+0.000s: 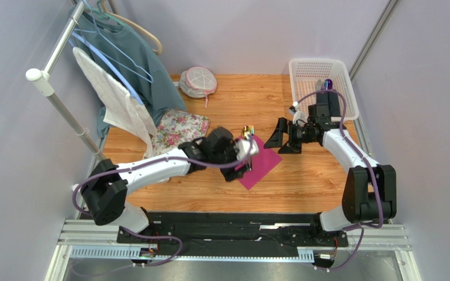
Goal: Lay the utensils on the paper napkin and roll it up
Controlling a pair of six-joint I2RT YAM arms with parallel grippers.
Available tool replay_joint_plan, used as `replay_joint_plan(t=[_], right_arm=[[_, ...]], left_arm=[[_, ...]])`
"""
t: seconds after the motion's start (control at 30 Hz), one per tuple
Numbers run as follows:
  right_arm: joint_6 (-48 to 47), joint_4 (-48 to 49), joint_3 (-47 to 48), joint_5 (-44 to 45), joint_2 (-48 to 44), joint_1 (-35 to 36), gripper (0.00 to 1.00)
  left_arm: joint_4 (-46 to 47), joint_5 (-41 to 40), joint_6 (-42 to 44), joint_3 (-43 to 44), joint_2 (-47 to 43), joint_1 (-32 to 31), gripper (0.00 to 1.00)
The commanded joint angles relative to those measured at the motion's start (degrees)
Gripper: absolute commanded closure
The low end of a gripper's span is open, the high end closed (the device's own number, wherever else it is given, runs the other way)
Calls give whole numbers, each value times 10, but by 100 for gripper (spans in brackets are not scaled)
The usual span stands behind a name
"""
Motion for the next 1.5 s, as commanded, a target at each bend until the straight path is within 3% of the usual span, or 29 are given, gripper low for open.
replay_joint_plan(t=[0.0,0.07,0.3,0.57,0.9,1.47], right_arm=[[19,23,7,-20,27,-3,0],[10,18,15,-26,35,-3,0],[-6,10,15,-42,49,-4,0],[-32,-25,36,-56,65,-3,0],[-42,-34,34,-67,55,-3,0],[-44,-35,35,-64,55,-4,0]], left_arm=[[64,16,192,-37,23,-116,27],[67,2,225,-35,45,-146,32],[86,26,257,-34,98,-154,40],[87,42,299,-34,139,-152,66],[88,76,277,6,197,-117,65],[61,102,290,11,203,-99,62]])
